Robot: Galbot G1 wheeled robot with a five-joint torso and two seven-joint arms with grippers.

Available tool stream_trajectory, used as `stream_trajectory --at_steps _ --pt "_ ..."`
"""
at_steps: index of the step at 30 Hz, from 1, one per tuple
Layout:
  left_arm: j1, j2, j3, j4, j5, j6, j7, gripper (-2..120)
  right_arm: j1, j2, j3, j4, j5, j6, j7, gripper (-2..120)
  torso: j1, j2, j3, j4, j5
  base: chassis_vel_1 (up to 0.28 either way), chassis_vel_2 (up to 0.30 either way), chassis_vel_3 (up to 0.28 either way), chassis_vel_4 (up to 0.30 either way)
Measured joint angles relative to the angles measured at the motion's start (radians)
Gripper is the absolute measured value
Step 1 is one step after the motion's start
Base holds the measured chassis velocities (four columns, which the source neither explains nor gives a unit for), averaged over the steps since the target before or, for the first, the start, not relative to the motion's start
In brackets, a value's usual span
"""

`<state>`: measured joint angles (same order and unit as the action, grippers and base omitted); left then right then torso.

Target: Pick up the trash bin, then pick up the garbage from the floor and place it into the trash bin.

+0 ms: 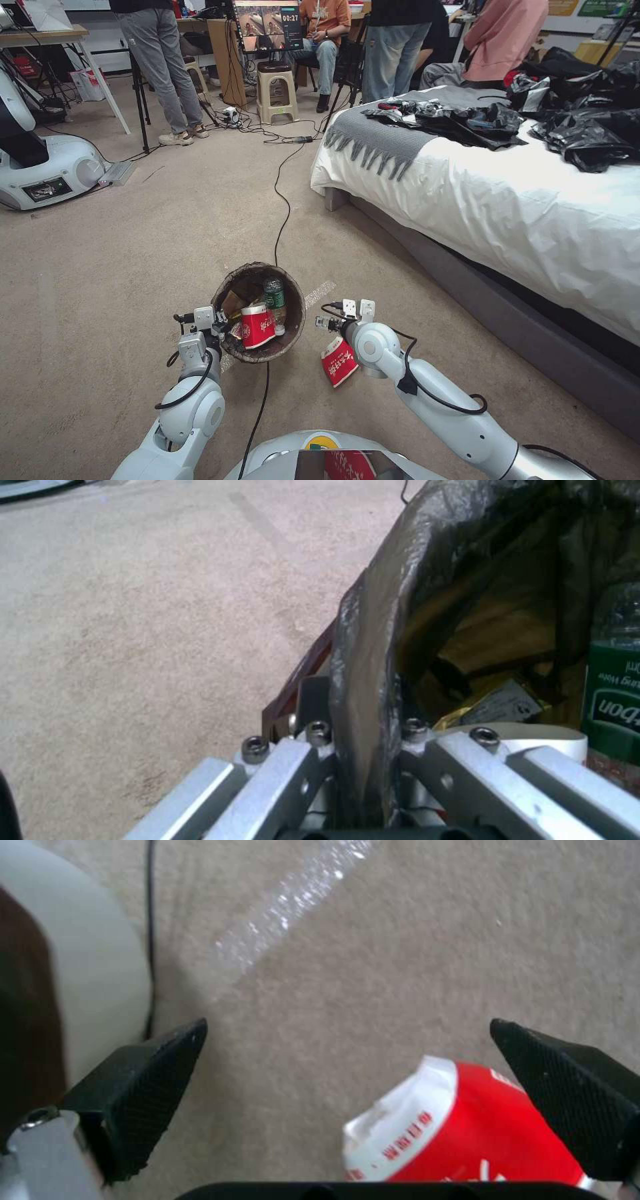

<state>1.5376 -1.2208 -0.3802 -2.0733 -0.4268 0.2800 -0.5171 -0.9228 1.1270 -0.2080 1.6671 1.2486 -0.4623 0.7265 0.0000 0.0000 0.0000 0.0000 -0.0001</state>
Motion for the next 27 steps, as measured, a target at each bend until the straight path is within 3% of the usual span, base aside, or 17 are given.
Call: stream_trajectory --at_steps 27 --pt "-0.008 0.001 0.003 0.004 -0.002 0.0 0.0 0 -0.027 0.006 0.001 -0.029 0.013 -0.041 0.066 100 0.0 0.0 0.0 -0.0001 -0.0001 0.0 0.0 0.0 0.0"
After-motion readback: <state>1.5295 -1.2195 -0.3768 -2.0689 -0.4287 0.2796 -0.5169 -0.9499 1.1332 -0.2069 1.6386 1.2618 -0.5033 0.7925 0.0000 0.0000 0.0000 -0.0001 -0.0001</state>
